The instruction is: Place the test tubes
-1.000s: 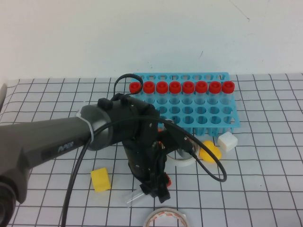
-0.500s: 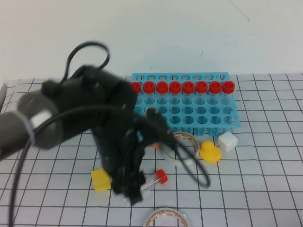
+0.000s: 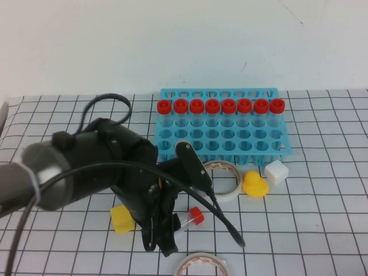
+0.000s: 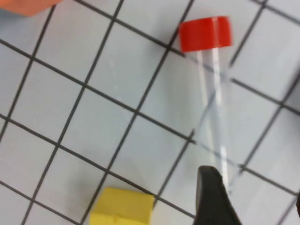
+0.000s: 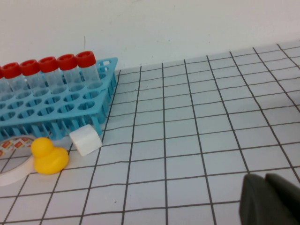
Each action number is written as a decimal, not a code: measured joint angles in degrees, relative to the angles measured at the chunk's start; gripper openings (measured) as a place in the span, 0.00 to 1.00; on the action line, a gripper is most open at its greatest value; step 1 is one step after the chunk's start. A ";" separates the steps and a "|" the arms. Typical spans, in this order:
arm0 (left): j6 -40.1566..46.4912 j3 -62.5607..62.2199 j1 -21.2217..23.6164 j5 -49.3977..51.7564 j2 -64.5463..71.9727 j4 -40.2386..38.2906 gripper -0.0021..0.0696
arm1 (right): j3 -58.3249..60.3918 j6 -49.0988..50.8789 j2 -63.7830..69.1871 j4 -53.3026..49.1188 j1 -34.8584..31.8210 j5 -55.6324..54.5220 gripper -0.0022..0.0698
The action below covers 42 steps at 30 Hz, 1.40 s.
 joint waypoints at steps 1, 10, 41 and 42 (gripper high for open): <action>0.00 0.00 0.00 0.02 0.67 0.76 0.51 | 0.00 0.00 0.00 0.00 0.00 0.00 0.03; 0.00 0.00 0.00 -0.03 5.89 1.75 0.51 | 0.00 0.00 0.00 0.00 0.00 0.00 0.03; -11.75 3.85 0.00 -1.57 0.56 6.56 0.32 | 0.00 13.63 0.00 17.59 0.00 -0.09 0.03; -12.18 5.83 0.00 -3.37 -2.06 5.80 0.32 | 0.00 15.00 0.00 21.14 0.00 -0.09 0.03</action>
